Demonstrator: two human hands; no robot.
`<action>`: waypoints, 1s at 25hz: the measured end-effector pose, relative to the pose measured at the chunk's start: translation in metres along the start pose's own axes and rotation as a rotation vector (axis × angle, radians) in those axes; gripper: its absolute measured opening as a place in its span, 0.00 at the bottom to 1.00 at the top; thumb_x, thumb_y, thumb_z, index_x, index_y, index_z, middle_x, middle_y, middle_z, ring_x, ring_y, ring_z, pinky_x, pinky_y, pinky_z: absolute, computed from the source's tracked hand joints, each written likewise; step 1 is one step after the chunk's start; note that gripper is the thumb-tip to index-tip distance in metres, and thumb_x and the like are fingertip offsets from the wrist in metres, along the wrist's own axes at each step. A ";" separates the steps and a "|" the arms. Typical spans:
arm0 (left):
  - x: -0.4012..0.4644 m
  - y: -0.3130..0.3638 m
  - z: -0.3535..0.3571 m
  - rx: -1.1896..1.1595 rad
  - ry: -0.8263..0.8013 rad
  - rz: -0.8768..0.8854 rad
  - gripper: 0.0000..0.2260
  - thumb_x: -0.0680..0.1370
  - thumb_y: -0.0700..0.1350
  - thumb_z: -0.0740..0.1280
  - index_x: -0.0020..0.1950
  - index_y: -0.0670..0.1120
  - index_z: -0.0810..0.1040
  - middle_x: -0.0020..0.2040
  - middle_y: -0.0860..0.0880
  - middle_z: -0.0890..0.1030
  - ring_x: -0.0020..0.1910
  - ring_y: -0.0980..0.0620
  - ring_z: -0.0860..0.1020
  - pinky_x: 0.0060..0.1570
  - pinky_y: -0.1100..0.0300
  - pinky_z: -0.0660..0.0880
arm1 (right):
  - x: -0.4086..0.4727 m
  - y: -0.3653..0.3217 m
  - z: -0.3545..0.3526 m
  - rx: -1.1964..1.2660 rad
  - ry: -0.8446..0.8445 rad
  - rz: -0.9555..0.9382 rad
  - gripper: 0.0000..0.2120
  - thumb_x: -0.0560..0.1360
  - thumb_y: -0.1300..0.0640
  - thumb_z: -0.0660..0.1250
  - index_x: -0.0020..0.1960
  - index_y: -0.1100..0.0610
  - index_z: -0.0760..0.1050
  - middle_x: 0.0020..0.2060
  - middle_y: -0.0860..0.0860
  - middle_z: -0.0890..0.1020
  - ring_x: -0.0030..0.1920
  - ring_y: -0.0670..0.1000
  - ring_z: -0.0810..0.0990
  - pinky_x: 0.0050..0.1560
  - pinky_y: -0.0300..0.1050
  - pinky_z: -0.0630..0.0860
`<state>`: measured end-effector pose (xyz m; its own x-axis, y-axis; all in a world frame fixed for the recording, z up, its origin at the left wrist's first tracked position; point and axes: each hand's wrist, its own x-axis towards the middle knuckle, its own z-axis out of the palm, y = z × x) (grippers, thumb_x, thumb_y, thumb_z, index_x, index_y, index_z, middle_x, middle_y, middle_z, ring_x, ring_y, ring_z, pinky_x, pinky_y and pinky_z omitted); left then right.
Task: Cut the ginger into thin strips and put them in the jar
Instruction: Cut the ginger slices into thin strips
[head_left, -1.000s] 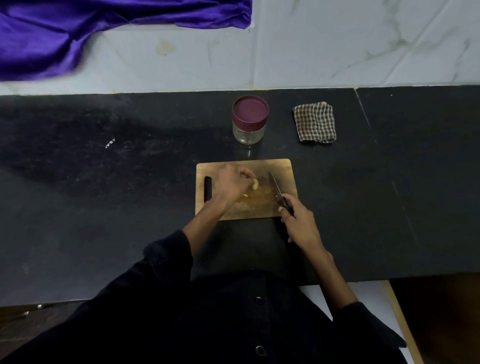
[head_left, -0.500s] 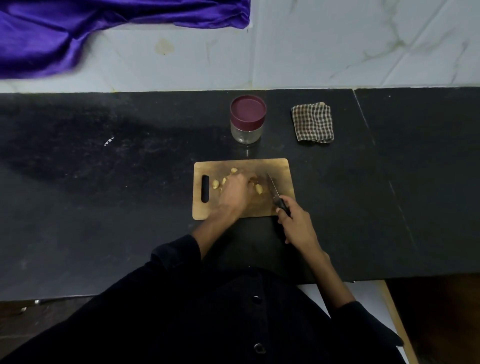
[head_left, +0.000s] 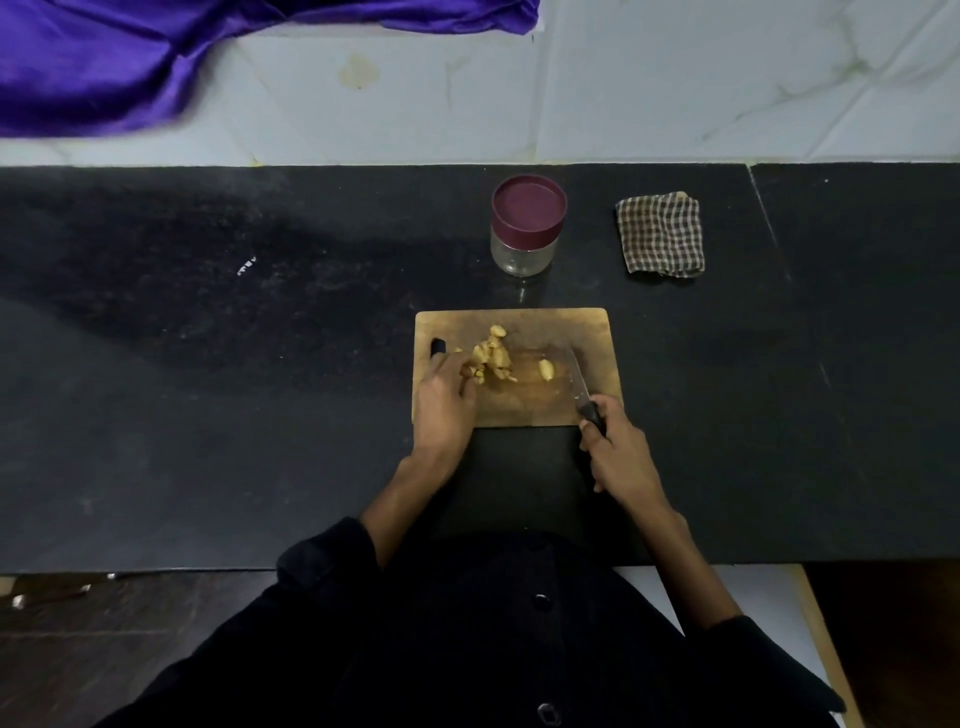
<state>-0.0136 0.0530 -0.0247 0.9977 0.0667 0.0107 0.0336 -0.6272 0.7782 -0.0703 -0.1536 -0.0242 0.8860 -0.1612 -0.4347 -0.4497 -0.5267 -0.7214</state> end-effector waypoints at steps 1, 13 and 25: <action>0.002 -0.003 -0.003 0.004 0.030 -0.026 0.11 0.78 0.35 0.64 0.59 0.43 0.78 0.54 0.49 0.76 0.47 0.53 0.77 0.48 0.62 0.75 | 0.000 0.001 0.001 0.007 0.000 0.003 0.14 0.83 0.56 0.57 0.67 0.48 0.65 0.46 0.56 0.78 0.35 0.52 0.78 0.25 0.41 0.75; 0.041 -0.014 -0.007 0.181 -0.116 -0.117 0.09 0.78 0.37 0.64 0.56 0.42 0.79 0.56 0.44 0.75 0.51 0.45 0.77 0.52 0.53 0.76 | 0.002 0.003 0.004 -0.006 0.015 -0.013 0.15 0.83 0.57 0.58 0.68 0.48 0.65 0.46 0.57 0.79 0.32 0.52 0.77 0.24 0.44 0.75; 0.041 0.004 -0.020 0.005 -0.084 -0.155 0.03 0.76 0.38 0.68 0.45 0.41 0.81 0.40 0.46 0.82 0.37 0.50 0.81 0.37 0.54 0.81 | 0.001 0.000 0.003 -0.004 -0.008 -0.013 0.15 0.83 0.57 0.57 0.68 0.48 0.64 0.45 0.56 0.78 0.34 0.52 0.77 0.25 0.41 0.74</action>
<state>0.0266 0.0685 -0.0090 0.9820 0.0975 -0.1620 0.1873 -0.6187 0.7630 -0.0698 -0.1512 -0.0262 0.8907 -0.1477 -0.4299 -0.4380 -0.5321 -0.7246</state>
